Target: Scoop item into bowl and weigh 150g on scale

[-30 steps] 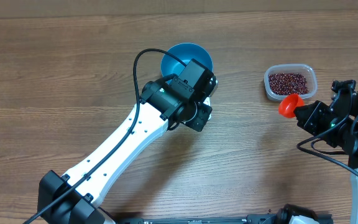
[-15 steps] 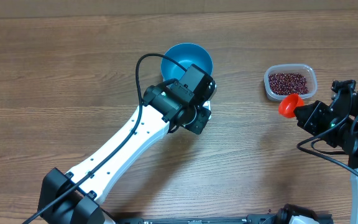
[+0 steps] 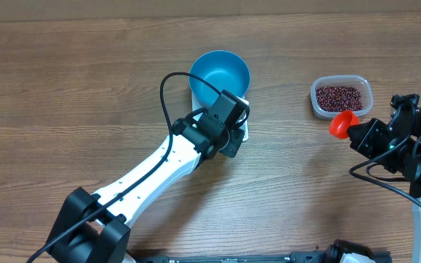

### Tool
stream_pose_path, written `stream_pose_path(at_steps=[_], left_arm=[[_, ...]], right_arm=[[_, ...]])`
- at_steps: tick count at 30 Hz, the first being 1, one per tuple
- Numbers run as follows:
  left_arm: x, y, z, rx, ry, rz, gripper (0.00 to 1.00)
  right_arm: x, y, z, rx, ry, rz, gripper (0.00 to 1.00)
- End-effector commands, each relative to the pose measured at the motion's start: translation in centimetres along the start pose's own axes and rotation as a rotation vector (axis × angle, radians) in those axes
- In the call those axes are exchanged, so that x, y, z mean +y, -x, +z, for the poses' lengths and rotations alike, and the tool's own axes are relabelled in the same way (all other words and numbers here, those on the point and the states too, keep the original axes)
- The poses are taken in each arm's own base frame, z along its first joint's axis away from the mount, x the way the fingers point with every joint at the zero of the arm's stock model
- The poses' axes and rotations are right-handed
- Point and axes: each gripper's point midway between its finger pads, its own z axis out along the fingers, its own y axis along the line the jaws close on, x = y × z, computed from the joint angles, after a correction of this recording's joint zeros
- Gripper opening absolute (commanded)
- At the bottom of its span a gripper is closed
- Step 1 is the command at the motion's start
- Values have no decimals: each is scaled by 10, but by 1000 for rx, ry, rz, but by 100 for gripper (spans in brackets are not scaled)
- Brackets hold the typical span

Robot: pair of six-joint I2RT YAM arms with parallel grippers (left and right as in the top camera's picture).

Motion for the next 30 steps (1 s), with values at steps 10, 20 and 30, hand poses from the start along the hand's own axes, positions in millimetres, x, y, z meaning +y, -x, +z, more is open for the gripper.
stream_pose_path(at_steps=[10, 20, 30], left_arm=[[10, -6, 55, 12, 80, 57, 4], [21, -5, 81, -4, 149, 42, 4], [35, -8, 95, -11, 228, 10, 4]], right_arm=[[3, 8, -7, -32, -2, -19, 4], [3, 6, -7, -26, -4, -16, 4], [2, 6, -7, -24, -5, -15, 4]])
